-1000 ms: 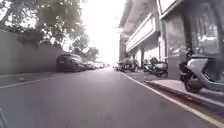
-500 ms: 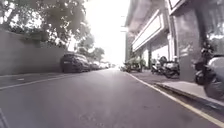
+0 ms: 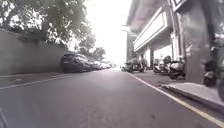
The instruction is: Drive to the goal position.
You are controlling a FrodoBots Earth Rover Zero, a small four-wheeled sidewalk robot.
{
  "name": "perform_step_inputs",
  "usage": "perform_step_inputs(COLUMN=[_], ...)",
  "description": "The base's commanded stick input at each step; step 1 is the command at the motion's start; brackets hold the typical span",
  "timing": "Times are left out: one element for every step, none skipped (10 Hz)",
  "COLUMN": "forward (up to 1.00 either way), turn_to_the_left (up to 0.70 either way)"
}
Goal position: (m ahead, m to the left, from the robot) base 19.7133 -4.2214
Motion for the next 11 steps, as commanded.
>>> perform_step_inputs(forward=[0.45,0.45,0.45,0.45,0.45,0.45,0.45,0.45,0.45,0.45,0.45], turn_to_the_left=[0.00,0.00,0.00,0.00,0.00,0.00,0.00,0.00,0.00,0.00,0.00])
